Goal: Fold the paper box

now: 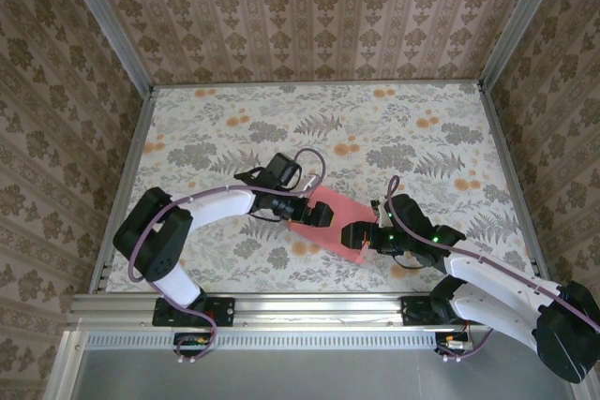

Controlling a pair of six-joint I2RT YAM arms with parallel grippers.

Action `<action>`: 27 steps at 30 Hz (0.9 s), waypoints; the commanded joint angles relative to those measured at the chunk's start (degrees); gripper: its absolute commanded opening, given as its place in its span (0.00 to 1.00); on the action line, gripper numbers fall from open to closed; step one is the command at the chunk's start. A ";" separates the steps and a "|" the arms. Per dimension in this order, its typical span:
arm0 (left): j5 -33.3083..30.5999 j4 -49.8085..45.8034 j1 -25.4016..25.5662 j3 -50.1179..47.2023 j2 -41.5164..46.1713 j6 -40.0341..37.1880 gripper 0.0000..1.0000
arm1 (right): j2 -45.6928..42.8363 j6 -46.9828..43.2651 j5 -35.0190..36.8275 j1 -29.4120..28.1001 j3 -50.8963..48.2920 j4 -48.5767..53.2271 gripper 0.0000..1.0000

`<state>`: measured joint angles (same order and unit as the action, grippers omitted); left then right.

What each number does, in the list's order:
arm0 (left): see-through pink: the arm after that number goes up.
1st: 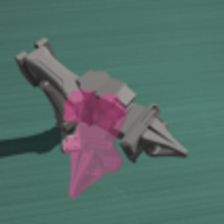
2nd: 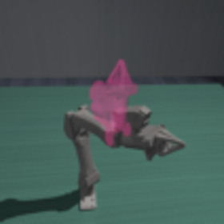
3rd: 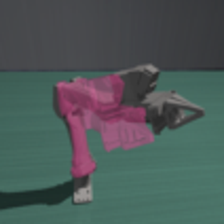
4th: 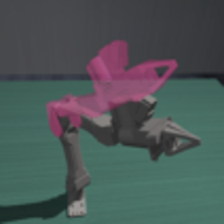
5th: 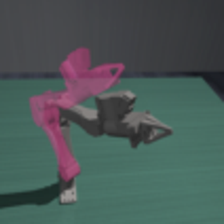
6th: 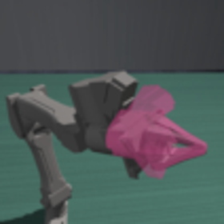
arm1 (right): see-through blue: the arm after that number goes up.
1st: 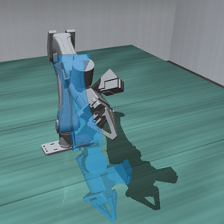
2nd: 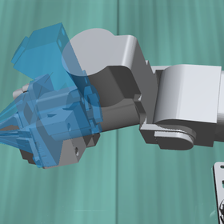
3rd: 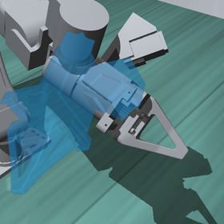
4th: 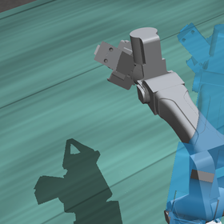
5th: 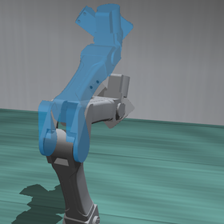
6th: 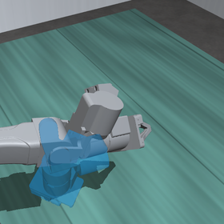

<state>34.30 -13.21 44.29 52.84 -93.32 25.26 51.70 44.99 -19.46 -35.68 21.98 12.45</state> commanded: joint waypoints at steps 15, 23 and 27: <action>-1.87 -0.41 0.30 0.44 -2.74 1.30 1.00 | -1.82 -3.33 -7.13 -0.35 0.71 -2.14 0.98; -1.97 -0.87 0.27 0.82 -2.49 1.33 1.00 | 4.50 -2.98 -2.82 -0.27 1.57 -4.68 0.98; -2.23 -1.03 0.30 0.77 -1.96 1.30 1.00 | 8.60 -2.89 0.01 -0.27 1.27 -4.98 0.98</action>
<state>33.56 -12.19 44.29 53.36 -94.48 25.91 58.15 43.05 -23.11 -35.68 22.63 7.79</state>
